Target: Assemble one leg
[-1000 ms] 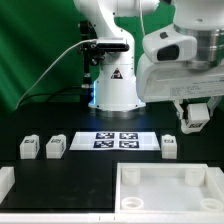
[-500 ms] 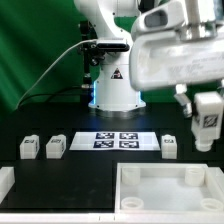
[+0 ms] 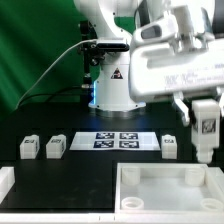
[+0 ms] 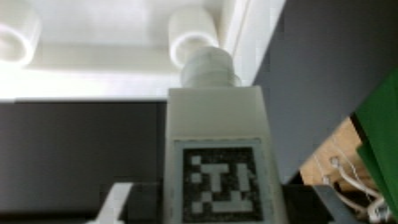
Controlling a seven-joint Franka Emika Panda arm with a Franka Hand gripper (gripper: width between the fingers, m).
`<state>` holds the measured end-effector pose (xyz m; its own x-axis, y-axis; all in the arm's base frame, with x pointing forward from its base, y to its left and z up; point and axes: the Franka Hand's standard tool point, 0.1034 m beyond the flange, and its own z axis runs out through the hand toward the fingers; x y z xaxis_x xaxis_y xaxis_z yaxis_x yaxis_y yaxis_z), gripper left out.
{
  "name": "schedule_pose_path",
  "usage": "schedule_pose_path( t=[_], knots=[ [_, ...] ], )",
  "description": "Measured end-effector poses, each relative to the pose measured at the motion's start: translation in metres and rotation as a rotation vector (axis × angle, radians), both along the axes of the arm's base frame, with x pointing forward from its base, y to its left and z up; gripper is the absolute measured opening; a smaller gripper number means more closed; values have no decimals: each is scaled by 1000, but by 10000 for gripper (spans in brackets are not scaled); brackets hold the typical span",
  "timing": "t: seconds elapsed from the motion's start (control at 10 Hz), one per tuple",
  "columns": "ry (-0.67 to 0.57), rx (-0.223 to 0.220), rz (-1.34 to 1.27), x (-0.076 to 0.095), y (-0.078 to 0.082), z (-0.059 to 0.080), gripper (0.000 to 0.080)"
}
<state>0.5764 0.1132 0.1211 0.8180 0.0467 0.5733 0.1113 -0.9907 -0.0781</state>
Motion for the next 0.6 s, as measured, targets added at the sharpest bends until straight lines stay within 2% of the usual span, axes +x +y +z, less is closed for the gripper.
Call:
schedule_pose_path(
  t=[0.1,0.3,0.6],
  knots=[
    [9,-3,-11,12,2,-7,292],
    [-14,-5,-18,35,-1,-12,292],
    [-17,2,-20,47,4,-18,292]
  ],
)
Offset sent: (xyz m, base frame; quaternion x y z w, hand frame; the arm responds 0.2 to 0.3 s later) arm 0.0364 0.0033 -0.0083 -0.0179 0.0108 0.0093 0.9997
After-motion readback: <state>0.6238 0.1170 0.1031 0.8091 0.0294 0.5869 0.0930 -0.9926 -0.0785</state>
